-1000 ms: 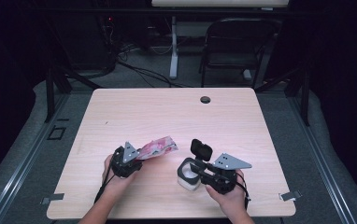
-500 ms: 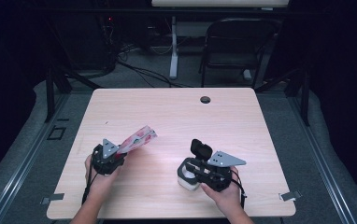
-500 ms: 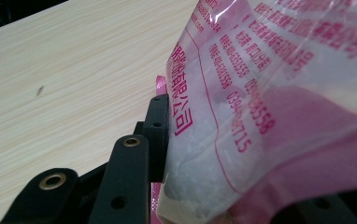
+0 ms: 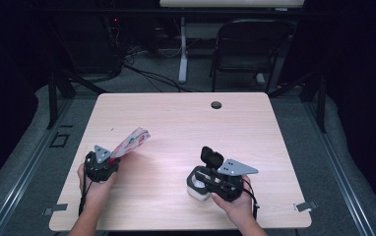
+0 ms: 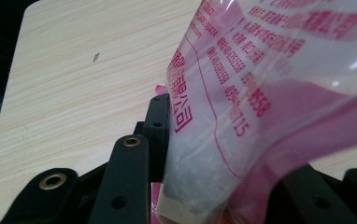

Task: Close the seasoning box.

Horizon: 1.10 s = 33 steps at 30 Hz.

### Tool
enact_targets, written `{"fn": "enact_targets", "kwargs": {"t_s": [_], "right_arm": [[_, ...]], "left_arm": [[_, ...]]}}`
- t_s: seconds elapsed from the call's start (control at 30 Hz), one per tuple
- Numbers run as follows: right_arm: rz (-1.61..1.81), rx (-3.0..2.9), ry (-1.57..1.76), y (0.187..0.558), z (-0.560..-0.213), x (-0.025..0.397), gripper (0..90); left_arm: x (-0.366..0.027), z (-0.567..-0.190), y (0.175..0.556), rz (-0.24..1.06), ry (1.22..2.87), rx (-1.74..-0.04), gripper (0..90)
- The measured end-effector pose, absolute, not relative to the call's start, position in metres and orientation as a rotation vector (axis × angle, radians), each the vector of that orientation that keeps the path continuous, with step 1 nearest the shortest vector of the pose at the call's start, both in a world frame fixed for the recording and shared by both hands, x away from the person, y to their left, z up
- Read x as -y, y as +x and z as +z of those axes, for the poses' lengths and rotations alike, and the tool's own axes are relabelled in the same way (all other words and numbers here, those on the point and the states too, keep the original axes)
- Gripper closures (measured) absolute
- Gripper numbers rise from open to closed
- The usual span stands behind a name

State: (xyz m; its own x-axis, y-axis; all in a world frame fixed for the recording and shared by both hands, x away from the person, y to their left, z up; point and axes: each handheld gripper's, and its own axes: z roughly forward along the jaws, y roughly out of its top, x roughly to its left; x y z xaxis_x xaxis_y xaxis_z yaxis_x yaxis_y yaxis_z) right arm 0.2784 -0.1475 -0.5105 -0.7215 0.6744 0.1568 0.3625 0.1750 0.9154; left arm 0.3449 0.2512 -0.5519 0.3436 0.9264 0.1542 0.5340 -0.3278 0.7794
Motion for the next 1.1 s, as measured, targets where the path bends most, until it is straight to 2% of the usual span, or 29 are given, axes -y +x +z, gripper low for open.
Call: {"fn": "enact_targets", "kwargs": {"t_s": [0.6,1.1], "right_arm": [[1.560,-2.166,0.997,0.279,-0.511,0.148,69.9],[1.552,-2.171,0.995,0.279,-0.511,0.149,69.3]], "left_arm": [[-0.265,-0.556,0.346,0.858,1.946,-1.362,67.7],[-0.261,-0.570,0.351,0.842,2.058,-1.389,67.2]]}}
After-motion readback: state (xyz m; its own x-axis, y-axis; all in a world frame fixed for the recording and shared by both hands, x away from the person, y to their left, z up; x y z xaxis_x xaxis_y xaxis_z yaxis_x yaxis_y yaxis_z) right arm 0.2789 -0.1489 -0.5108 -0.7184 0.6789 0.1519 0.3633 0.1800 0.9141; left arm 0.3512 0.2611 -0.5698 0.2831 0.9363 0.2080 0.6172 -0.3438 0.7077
